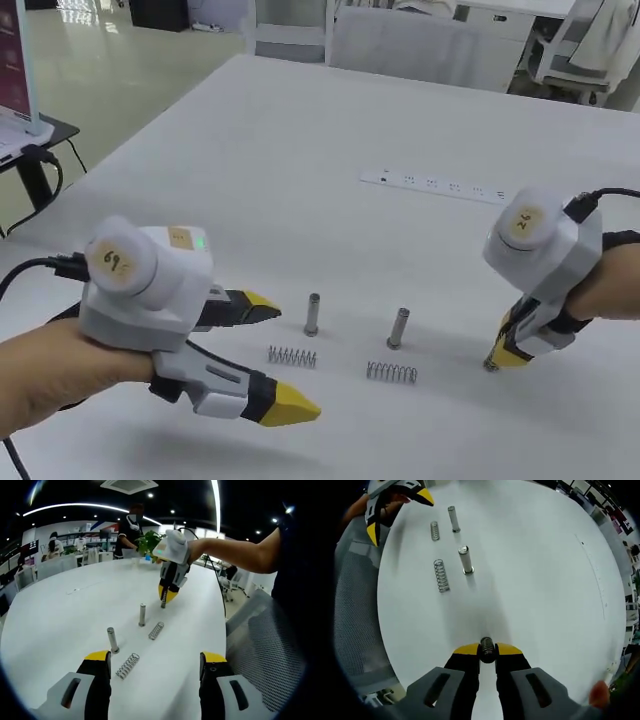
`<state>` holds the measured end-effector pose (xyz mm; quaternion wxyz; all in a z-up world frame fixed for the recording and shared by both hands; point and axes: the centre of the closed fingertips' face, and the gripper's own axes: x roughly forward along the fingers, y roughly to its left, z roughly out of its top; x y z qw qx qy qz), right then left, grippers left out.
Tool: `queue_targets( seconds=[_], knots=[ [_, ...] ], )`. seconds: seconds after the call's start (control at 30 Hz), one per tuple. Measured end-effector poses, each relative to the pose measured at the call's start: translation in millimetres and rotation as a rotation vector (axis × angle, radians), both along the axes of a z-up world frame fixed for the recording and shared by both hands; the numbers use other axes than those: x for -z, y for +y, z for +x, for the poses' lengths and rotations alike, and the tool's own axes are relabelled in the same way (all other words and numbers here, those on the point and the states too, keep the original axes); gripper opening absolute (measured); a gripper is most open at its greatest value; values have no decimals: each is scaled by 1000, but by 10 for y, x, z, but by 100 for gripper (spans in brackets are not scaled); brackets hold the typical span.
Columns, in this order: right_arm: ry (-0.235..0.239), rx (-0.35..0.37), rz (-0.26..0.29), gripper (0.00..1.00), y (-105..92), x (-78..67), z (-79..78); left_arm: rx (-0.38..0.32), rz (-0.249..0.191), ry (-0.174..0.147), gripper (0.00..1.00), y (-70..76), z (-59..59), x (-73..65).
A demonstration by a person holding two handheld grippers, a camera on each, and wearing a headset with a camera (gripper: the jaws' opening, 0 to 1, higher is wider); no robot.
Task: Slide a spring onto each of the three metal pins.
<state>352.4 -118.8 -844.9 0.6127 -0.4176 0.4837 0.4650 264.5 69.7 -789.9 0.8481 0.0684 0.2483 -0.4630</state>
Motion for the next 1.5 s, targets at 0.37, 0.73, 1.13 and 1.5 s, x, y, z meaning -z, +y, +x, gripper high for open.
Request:
queue_targets(
  seconds=[0.37,0.73,1.13,1.5],
  knots=[
    [3,3,7,11,14,26,-2,3,-1,2,68,1,-2,4],
    [-10,5,18,18,12,11,10,9,-3,3,68,-9,-10,7],
    [-35,-1,41,20,75,-110,-67,19,3,6,67,-30,-28,15],
    [-71,-23,63,21,157,-211,-62,26,8,8,67,-50,-41,22]
  ],
)
